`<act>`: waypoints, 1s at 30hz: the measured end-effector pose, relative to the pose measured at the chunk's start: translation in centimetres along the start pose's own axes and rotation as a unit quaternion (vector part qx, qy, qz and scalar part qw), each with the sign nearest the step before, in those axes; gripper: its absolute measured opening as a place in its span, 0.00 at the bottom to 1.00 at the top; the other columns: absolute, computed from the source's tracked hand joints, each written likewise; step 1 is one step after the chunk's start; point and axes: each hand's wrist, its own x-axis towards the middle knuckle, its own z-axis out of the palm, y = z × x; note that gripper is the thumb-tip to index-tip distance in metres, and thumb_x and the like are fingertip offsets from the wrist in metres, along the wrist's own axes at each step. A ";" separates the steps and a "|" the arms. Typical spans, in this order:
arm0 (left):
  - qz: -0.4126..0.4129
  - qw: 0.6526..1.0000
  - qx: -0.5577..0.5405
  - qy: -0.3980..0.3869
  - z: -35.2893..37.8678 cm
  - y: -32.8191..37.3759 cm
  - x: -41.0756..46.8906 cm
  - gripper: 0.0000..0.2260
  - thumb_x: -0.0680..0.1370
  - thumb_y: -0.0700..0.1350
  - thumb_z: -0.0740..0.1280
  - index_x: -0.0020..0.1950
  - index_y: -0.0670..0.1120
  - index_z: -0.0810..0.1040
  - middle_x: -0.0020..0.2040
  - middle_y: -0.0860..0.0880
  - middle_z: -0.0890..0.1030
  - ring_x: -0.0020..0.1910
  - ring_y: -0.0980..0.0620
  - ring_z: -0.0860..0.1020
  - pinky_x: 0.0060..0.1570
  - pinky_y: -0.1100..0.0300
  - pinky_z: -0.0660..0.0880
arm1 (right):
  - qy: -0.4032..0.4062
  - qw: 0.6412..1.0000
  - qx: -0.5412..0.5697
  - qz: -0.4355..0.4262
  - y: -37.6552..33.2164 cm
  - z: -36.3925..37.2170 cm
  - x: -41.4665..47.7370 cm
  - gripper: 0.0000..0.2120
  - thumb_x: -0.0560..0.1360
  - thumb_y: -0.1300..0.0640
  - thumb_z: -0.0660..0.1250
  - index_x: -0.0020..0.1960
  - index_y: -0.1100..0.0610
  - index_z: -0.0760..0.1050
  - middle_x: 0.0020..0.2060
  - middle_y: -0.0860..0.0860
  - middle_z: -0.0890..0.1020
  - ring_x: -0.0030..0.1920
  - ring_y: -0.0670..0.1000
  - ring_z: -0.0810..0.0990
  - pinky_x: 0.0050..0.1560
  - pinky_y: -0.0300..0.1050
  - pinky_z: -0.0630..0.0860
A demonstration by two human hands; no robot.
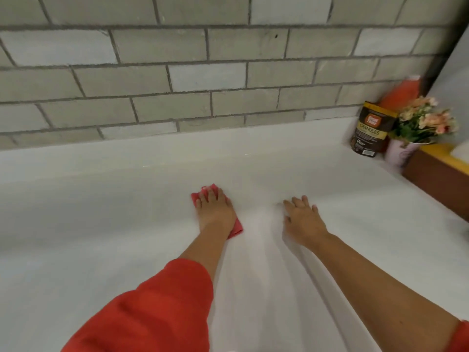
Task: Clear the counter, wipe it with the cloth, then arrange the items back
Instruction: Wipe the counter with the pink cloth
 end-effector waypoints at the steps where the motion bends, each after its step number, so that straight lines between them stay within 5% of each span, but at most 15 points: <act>1: 0.040 0.999 -0.003 -0.010 0.6 2.2 -1.5 0.23 0.82 0.48 0.45 0.77 0.43 0.50 0.77 0.42 0.51 0.76 0.41 0.48 0.74 0.48 0.42 | 0.001 1.000 0.005 0.008 0.4 0.0 -0.9 0.26 0.80 0.62 0.51 0.77 0.56 0.51 0.76 0.53 0.52 0.77 0.56 0.43 0.75 0.53 0.44; 8: 0.288 0.956 -0.039 -0.042 2.0 7.8 -12.1 0.22 0.82 0.50 0.48 0.76 0.47 0.55 0.78 0.47 0.53 0.77 0.49 0.46 0.75 0.53 0.40 | -0.004 0.998 0.037 0.047 2.2 0.1 -6.4 0.25 0.78 0.59 0.56 0.74 0.59 0.57 0.73 0.55 0.60 0.76 0.57 0.52 0.75 0.52 0.52; 11: 0.336 0.941 -0.022 -0.038 1.4 5.0 -14.8 0.30 0.77 0.57 0.38 0.76 0.47 0.56 0.78 0.48 0.53 0.77 0.52 0.47 0.74 0.56 0.37 | 0.003 0.998 0.056 0.039 2.0 0.0 -8.6 0.24 0.77 0.64 0.54 0.73 0.60 0.60 0.71 0.55 0.63 0.73 0.55 0.59 0.73 0.49 0.55; 14: 0.311 0.950 -0.001 -0.028 0.0 0.5 -15.7 0.34 0.74 0.58 0.36 0.76 0.47 0.55 0.78 0.48 0.53 0.77 0.53 0.49 0.73 0.59 0.36 | -0.002 0.998 0.052 0.038 1.8 -0.1 -10.3 0.12 0.75 0.65 0.54 0.52 0.57 0.73 0.58 0.55 0.71 0.58 0.55 0.71 0.59 0.46 0.66; 16: 0.250 0.968 -0.005 -0.024 -0.8 -2.3 -14.8 0.37 0.71 0.60 0.34 0.76 0.46 0.55 0.77 0.48 0.54 0.77 0.53 0.50 0.74 0.58 0.39 | -0.003 0.999 0.030 0.040 2.0 -0.2 -11.1 0.09 0.75 0.64 0.54 0.42 0.56 0.71 0.53 0.54 0.70 0.53 0.55 0.71 0.51 0.45 0.66; 19: 0.087 0.996 0.021 0.002 -1.0 -3.4 -13.0 0.29 0.78 0.54 0.39 0.77 0.43 0.52 0.77 0.44 0.55 0.77 0.49 0.50 0.75 0.51 0.41 | 0.025 0.999 0.030 0.036 3.1 -0.8 -11.7 0.15 0.78 0.61 0.54 0.61 0.56 0.74 0.61 0.53 0.72 0.62 0.56 0.70 0.56 0.45 0.67; 22: -0.024 1.000 0.004 0.007 -0.5 1.3 -13.1 0.24 0.82 0.48 0.45 0.77 0.41 0.50 0.77 0.41 0.52 0.76 0.42 0.48 0.75 0.48 0.43 | 0.045 0.997 0.042 0.045 4.4 -1.3 -11.6 0.18 0.78 0.60 0.54 0.67 0.55 0.71 0.63 0.53 0.72 0.64 0.56 0.69 0.59 0.46 0.68; 27: 0.248 0.967 -0.041 -0.039 2.3 8.7 -14.9 0.23 0.83 0.50 0.47 0.77 0.46 0.51 0.78 0.48 0.49 0.77 0.49 0.44 0.75 0.53 0.39 | 0.085 0.993 0.066 0.051 5.5 -1.2 -9.7 0.19 0.77 0.61 0.56 0.66 0.55 0.73 0.62 0.53 0.74 0.62 0.55 0.71 0.57 0.46 0.70; 30: 0.286 0.957 -0.029 -0.033 2.3 8.1 -11.3 0.22 0.83 0.50 0.48 0.77 0.47 0.53 0.78 0.48 0.52 0.77 0.51 0.47 0.75 0.55 0.40 | 0.095 0.992 0.073 0.048 5.7 -1.1 -8.2 0.19 0.77 0.61 0.55 0.66 0.54 0.73 0.62 0.53 0.74 0.62 0.55 0.70 0.57 0.46 0.69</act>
